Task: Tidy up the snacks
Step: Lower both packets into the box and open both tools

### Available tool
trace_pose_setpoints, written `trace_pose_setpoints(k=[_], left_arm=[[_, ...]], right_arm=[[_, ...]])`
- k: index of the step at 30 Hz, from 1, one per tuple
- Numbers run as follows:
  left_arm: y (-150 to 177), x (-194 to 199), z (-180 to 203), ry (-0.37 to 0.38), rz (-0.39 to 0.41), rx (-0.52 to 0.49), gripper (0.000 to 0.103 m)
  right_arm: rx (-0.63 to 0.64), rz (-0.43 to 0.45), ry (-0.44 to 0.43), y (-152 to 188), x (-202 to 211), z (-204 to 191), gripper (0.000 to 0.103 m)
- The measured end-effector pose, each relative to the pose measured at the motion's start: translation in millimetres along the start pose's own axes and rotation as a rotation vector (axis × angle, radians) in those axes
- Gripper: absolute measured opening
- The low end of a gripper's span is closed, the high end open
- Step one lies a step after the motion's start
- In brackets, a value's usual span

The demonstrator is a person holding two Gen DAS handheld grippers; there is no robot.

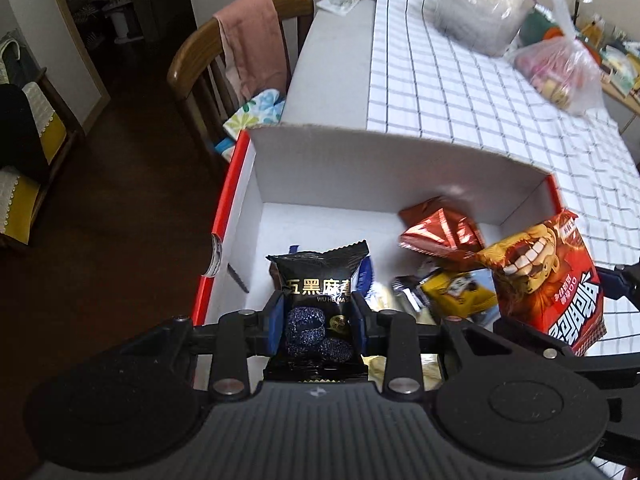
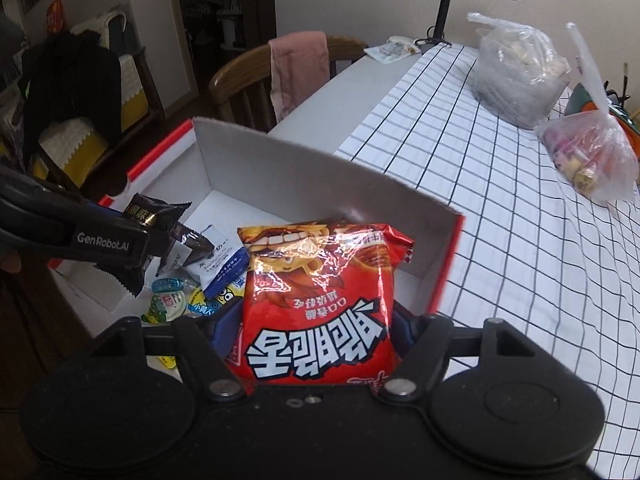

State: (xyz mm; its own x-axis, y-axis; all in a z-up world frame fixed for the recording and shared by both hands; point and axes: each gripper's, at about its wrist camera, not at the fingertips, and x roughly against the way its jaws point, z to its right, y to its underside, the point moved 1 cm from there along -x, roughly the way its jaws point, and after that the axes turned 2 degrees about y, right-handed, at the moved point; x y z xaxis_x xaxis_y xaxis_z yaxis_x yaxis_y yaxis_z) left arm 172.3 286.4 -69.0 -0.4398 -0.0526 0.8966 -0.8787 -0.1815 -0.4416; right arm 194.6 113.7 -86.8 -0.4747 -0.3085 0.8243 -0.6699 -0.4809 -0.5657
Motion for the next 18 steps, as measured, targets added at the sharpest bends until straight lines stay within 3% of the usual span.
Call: trace_pose_setpoints(k=[18], left_arm=[[12.9, -47.2, 6.5, -0.001, -0.066, -0.049, 0.034]], right_arm=[[0.011, -0.057, 0.000, 14.1, -28.9, -11.1, 0.072]])
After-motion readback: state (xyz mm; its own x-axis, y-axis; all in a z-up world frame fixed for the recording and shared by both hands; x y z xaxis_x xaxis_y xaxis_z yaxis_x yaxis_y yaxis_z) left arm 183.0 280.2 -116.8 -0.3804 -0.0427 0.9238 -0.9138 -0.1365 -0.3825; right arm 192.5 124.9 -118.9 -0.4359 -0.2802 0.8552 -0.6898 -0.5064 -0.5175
